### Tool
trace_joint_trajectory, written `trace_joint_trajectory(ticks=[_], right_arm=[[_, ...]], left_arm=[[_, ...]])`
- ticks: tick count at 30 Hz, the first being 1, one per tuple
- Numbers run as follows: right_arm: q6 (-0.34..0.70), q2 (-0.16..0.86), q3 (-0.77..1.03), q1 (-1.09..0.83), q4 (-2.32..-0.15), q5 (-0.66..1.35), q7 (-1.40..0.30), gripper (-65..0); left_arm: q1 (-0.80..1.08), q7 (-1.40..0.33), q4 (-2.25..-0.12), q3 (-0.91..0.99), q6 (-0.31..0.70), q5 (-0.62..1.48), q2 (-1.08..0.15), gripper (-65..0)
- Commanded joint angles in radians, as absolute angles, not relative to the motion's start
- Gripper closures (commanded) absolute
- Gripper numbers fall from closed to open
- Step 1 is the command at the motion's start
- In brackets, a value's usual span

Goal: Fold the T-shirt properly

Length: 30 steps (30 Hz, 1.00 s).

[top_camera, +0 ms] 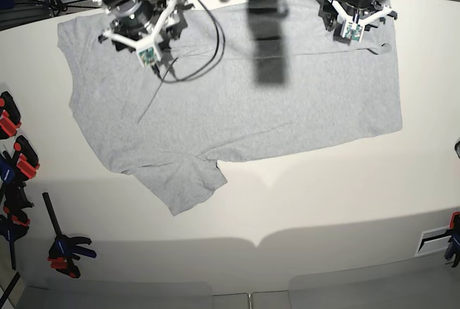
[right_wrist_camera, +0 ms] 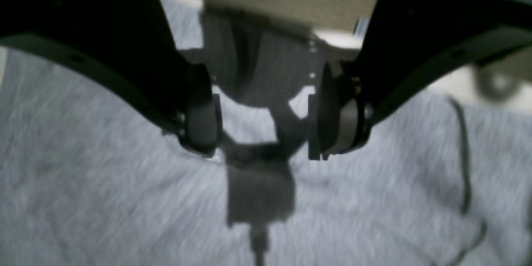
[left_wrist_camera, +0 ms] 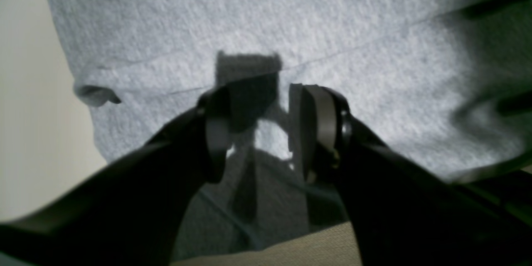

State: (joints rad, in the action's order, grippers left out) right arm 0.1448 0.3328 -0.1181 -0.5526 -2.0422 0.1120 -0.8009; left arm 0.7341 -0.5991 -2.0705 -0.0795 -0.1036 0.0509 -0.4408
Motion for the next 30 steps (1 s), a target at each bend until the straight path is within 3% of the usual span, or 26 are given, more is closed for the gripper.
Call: trace_joint_trajectory(ticks=[1, 25, 30], right_arm=[[0.143, 0.337, -0.117, -0.541, -2.045, 0.118, -0.787, -37.4], [0.166, 0.337, -0.119, -0.117, -1.803, 0.190, -0.789, -37.3], [0.219, 0.312, -0.119, -0.097, -1.806, 0.247, -0.796, -37.3]], left_arm=[[0.743, -0.575, -2.088, -0.078, -0.112, 0.046, -0.446, -25.4], [0.743, -0.575, -2.088, -0.078, -0.112, 0.045, -0.446, -25.4], [0.743, -0.573, -2.088, -0.078, -0.112, 0.026, -0.447, -25.4]])
